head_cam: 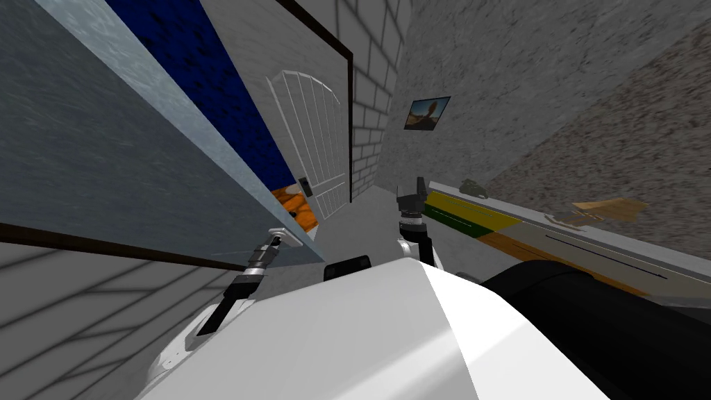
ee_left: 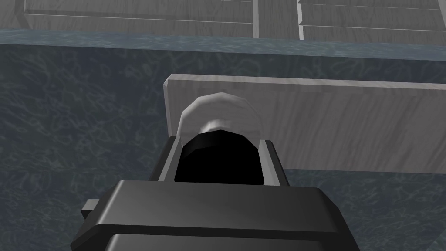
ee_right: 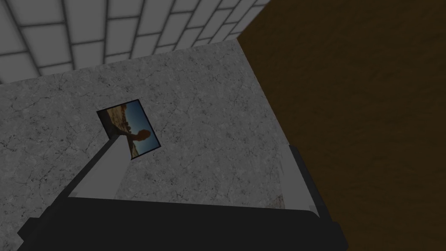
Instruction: Pull the door open
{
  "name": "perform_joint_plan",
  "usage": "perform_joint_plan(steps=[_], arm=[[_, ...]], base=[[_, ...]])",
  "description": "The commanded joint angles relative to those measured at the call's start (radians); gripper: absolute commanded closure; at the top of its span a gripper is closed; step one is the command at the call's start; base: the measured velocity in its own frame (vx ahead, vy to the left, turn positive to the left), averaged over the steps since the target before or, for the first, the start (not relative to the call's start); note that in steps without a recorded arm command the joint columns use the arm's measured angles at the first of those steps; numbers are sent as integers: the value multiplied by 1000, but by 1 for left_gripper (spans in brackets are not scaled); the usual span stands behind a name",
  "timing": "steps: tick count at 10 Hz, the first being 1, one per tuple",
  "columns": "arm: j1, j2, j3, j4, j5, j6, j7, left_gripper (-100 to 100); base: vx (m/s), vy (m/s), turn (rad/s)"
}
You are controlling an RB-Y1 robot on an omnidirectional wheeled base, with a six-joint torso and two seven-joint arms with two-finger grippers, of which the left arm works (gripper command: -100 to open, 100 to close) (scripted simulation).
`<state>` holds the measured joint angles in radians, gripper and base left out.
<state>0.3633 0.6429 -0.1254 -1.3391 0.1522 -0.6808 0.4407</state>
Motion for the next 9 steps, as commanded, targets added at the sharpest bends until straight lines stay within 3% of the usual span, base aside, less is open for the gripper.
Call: perform_joint_plan(steps=[1, 5, 6, 7, 9], arm=[[36, 24, -1, -6, 4, -35, 15, 100], [98, 70, -4, -10, 12, -109, 42, 100], [83, 60, -5, -1, 9, -97, 35, 100], [107, 67, -8, 13, 8, -132, 36, 100], [137, 76, -10, 31, 7, -179, 38, 100]], base=[[-113, 42, -93], [-96, 35, -78], [-41, 19, -8], [-9, 12, -46], [-1, 23, -60]])
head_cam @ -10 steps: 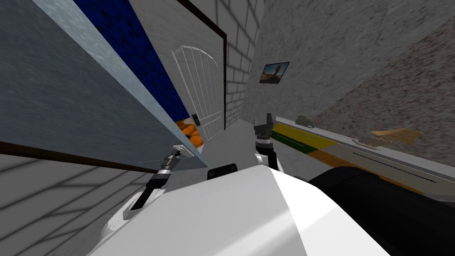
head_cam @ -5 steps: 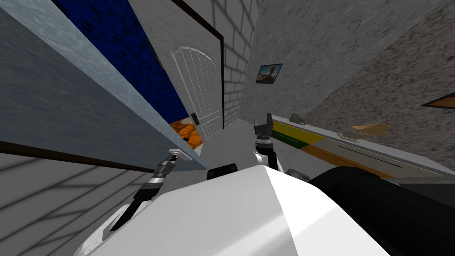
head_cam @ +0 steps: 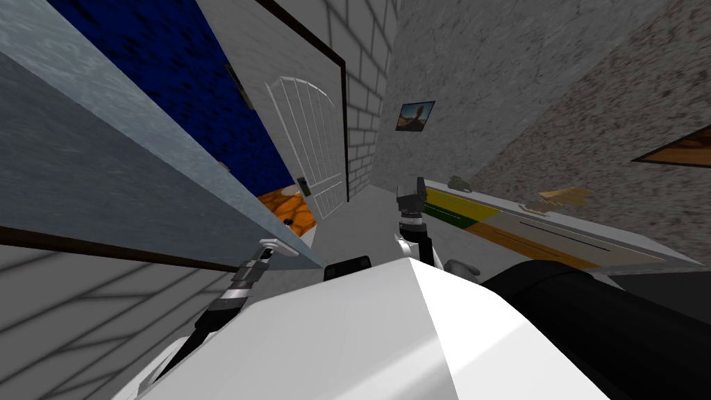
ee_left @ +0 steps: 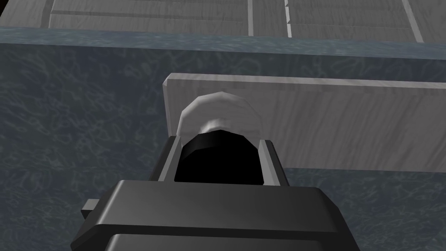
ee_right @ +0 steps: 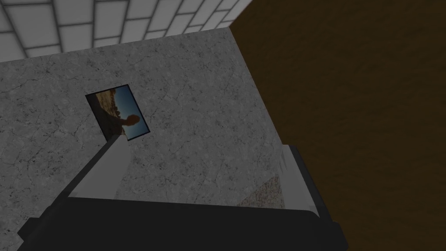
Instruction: Pull the door open
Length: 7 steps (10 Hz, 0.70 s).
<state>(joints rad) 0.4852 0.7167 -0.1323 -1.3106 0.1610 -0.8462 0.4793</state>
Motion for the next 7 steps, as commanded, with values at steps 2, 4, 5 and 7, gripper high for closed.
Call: perform_joint_plan(steps=[2, 4, 5, 7], arm=[[54, 13, -7, 26, -2, -84, 1, 100], [98, 27, -12, 53, -3, -158, 2, 100], [98, 27, -12, 53, -3, -174, 2, 100], [121, 34, -14, 67, -4, -225, 2, 100]], base=[[-3, 23, -64], [-14, 38, -61], [-25, 40, -21], [-21, 24, -28]])
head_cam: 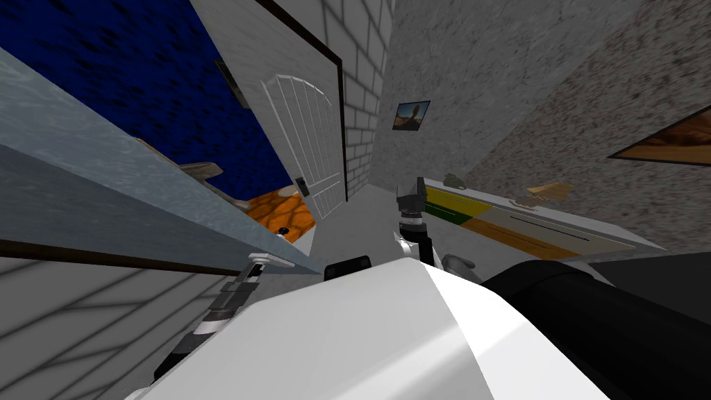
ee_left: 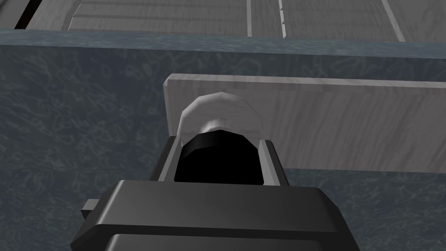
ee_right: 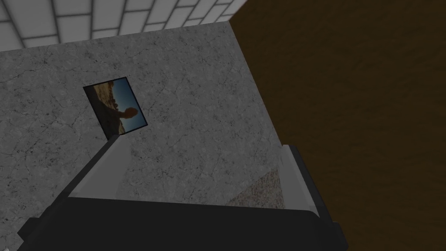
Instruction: Pull the door open
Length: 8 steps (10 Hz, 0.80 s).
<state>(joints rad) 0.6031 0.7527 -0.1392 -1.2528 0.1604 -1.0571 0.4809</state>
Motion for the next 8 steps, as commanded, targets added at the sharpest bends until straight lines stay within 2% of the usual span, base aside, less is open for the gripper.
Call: perform_joint_plan(steps=[1, 2, 4, 5, 8], arm=[[26, 5, -10, 24, -3, -50, 1, 100], [26, 5, -10, 24, -3, -66, 1, 100], [70, 19, -16, 51, -4, -136, 1, 100], [70, 19, -16, 51, -4, -154, 1, 100], [125, 36, -24, 85, -5, -247, 1, 100]], base=[[-17, 31, -43], [-15, 26, -21], [-17, 33, -61], [-19, 32, -19], [-18, 47, -46]])
